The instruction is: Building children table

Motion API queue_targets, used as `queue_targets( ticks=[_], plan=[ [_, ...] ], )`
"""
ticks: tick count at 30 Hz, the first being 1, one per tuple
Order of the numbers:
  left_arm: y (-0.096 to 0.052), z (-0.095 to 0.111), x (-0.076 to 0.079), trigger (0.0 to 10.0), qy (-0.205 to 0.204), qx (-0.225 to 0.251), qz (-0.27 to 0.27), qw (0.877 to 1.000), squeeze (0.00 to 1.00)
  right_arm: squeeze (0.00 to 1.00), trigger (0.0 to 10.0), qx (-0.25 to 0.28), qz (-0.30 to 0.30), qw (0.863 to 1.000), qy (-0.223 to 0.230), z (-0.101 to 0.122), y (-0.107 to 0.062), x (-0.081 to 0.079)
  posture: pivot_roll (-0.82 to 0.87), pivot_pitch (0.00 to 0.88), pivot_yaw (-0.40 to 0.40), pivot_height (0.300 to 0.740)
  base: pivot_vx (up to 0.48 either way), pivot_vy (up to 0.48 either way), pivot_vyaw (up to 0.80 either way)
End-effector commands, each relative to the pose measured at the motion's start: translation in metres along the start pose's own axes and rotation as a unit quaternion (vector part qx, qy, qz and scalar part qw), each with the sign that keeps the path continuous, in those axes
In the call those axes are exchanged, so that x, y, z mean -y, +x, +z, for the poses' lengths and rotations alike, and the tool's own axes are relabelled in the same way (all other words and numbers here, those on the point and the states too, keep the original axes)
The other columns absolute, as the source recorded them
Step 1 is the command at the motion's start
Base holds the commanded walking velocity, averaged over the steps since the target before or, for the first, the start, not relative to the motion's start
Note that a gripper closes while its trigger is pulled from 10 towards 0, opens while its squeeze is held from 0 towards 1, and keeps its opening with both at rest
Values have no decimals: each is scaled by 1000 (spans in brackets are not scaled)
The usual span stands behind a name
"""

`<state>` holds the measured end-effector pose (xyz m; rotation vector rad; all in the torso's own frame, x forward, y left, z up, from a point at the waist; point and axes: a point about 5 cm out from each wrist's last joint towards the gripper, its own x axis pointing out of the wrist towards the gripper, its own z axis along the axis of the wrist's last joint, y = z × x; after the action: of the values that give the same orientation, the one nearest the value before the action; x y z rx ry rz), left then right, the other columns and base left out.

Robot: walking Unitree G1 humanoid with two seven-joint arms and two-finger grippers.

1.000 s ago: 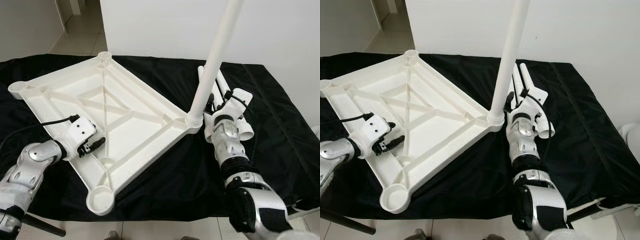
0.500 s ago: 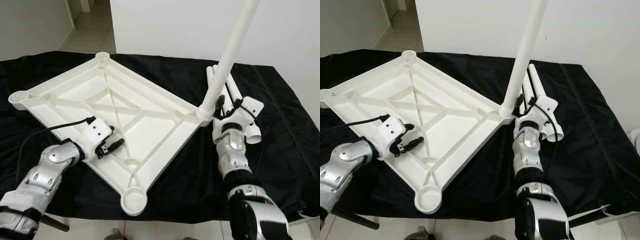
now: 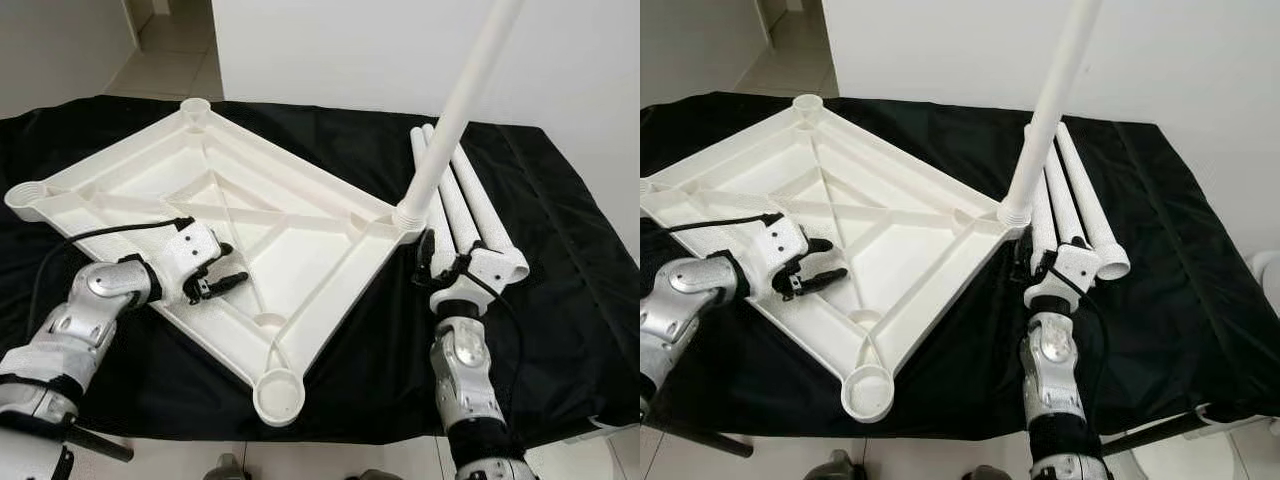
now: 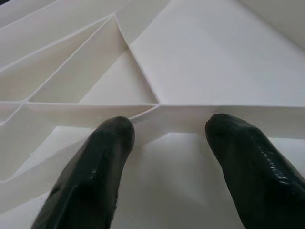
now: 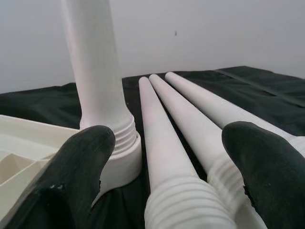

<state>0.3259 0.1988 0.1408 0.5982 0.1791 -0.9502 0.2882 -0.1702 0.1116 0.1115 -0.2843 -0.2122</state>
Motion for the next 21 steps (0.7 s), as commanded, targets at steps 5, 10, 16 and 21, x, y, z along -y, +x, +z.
queue_targets(
  ticks=[5,10,16,21],
  plan=[
    [-9,0,-19,10000,17,-15,12,1000,1000,0,10000,-1,8,1000,-2,4,-7,1,39,39,-20,740,0,0,0],
    [-19,5,-31,10000,-12,10,18,1000,0,0,10000,1,16,1000,-6,9,-11,5,43,40,-21,740,0,0,0],
    [-26,11,-31,10000,-52,57,-19,997,0,0,10000,2,34,999,-10,13,-15,6,49,40,-27,740,0,0,0],
    [-29,5,-12,10000,-79,69,-136,985,0,0,10000,0,86,996,-21,20,-27,3,58,35,-36,740,0,0,0]
  ],
)
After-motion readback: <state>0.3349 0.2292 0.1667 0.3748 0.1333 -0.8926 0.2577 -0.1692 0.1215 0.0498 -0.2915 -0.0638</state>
